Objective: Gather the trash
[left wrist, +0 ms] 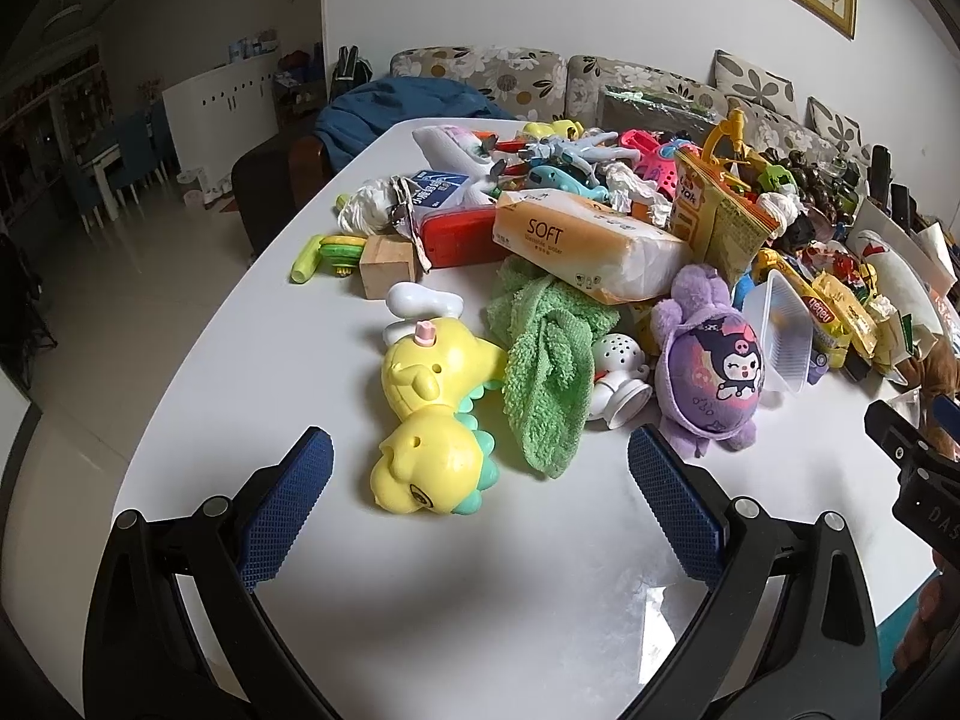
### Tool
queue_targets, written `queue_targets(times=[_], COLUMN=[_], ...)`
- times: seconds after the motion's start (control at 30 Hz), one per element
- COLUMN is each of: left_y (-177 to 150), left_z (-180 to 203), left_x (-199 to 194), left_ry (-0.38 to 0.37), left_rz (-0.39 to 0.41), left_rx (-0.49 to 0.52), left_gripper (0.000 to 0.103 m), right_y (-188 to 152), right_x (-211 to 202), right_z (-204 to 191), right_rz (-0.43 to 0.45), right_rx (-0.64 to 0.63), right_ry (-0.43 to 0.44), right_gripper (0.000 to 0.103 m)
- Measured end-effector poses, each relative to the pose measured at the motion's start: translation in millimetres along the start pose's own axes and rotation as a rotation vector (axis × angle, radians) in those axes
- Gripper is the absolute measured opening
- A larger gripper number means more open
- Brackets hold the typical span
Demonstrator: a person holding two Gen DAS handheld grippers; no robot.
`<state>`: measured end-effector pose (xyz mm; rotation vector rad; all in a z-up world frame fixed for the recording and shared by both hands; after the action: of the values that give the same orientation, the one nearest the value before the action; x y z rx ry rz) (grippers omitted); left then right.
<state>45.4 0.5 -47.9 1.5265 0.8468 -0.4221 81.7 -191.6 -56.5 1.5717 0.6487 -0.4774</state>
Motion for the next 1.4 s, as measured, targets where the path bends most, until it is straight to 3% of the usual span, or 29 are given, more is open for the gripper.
queue_targets(times=[0.77,1.17,1.4], left_y=[6,10,10], left_z=[2,4,4], left_x=[6,30,40], left_ry=[-0.003,-0.008,-0.030], left_rz=[-0.005,-0.031,-0.050], left_rx=[-0.003,-0.005,-0.014], left_gripper=[0.096,0.096,0.096], right_y=[11,24,31], right_x=[17,71,109], right_z=[7,16,14], right_rz=[-0.018,-0.080,-0.113], right_rx=[0.034,0.130,0.213], right_ry=[0.031,0.099,0.201], right_gripper=[0.098,0.098,0.095])
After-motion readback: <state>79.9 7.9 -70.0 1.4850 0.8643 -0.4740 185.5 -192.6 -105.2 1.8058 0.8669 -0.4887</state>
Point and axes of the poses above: each gripper's, at about its wrist camera, not at the fingertips, and x roughly the way its jaws point, z to its right, y to its top, the point moved 7 cm from there along x, roughly the way its jaws point, and after that the axes turned 14 degrees about y, right-handed, at the moved point
